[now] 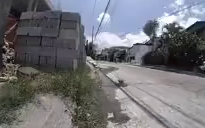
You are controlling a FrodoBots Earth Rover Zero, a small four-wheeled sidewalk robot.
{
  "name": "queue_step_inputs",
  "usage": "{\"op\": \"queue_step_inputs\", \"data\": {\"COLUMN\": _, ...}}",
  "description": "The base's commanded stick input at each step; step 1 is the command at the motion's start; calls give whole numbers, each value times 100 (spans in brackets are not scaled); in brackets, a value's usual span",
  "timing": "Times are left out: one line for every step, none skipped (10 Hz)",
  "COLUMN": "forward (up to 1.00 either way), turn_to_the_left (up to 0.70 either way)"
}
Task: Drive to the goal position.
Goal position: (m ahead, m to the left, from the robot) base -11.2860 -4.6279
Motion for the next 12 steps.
{"op": "queue_step_inputs", "data": {"forward": 0, "turn_to_the_left": -66}}
{"op": "queue_step_inputs", "data": {"forward": 0, "turn_to_the_left": -66}}
{"op": "queue_step_inputs", "data": {"forward": 0, "turn_to_the_left": -66}}
{"op": "queue_step_inputs", "data": {"forward": 0, "turn_to_the_left": -66}}
{"op": "queue_step_inputs", "data": {"forward": 0, "turn_to_the_left": -66}}
{"op": "queue_step_inputs", "data": {"forward": 0, "turn_to_the_left": -66}}
{"op": "queue_step_inputs", "data": {"forward": 0, "turn_to_the_left": -66}}
{"op": "queue_step_inputs", "data": {"forward": 0, "turn_to_the_left": -66}}
{"op": "queue_step_inputs", "data": {"forward": 0, "turn_to_the_left": -66}}
{"op": "queue_step_inputs", "data": {"forward": 0, "turn_to_the_left": -66}}
{"op": "queue_step_inputs", "data": {"forward": 0, "turn_to_the_left": -66}}
{"op": "queue_step_inputs", "data": {"forward": 0, "turn_to_the_left": -66}}
